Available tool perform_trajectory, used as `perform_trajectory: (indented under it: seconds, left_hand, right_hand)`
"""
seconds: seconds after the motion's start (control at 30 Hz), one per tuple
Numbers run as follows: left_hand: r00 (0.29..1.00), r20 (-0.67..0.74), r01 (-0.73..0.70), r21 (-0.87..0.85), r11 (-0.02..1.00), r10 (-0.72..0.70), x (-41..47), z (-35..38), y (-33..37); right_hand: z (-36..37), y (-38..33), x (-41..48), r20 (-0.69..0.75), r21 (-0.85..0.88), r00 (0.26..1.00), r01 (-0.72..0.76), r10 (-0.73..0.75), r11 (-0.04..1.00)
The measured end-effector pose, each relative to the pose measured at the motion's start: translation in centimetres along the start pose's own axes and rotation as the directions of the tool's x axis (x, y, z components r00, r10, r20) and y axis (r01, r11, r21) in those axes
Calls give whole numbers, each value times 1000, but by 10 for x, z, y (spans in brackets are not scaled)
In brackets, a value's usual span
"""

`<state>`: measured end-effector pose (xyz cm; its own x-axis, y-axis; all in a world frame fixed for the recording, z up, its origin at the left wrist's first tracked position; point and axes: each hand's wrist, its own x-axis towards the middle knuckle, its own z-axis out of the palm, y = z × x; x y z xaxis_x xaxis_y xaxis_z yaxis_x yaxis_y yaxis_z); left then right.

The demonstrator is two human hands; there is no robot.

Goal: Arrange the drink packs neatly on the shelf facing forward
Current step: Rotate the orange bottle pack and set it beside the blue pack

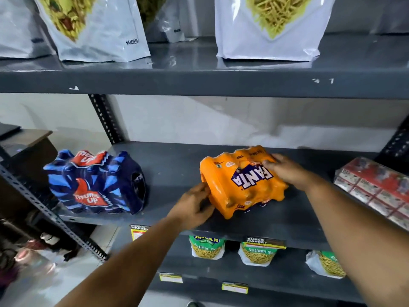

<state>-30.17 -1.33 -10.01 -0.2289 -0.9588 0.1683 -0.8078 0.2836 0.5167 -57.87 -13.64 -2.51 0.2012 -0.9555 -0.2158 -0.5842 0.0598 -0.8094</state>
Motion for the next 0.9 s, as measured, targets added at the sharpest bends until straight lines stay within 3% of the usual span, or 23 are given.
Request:
perform_trajectory:
  seconds: [0.1, 0.2, 0.3, 0.4, 0.53, 0.7, 0.77, 0.9]
  left_hand:
    - [999, 4, -41, 226, 973, 41, -3, 10, -4]
    - [993, -98, -46, 213, 976, 68, -3, 18, -2]
    - [977, -211, -3, 55, 998, 14, 1, 11, 6]
    - [965, -256, 19, -162, 987, -60, 8, 3, 8]
    - [899, -282, 151, -518, 842, -335, 24, 0, 14]
    - [840, -285, 245, -561, 791, -462, 50, -10, 21]
    - [804, -270, 252, -652, 715, -529, 64, -13, 23]
    - [716, -135, 394, -732, 557, -684, 87, -24, 23]
  right_hand:
    - [-2, 0, -1, 10, -41, 1000, 15, -14, 999]
    - [-3, -7, -3, 7, -107, 1000, 13, -12, 994]
    - [-5, -28, 4, 2, -173, 1000, -1, 1, 985]
    - [-8, -55, 24, -90, -258, 994, -87, 66, 962]
    - [-2, -92, 43, -176, -208, 979, -142, 106, 968]
    - [0, -112, 61, -206, 25, 975, -74, 78, 997]
    - [4, -116, 73, -171, 108, 984, -36, 54, 994]
    - [19, -121, 109, -29, 13, 999, -13, 14, 1000]
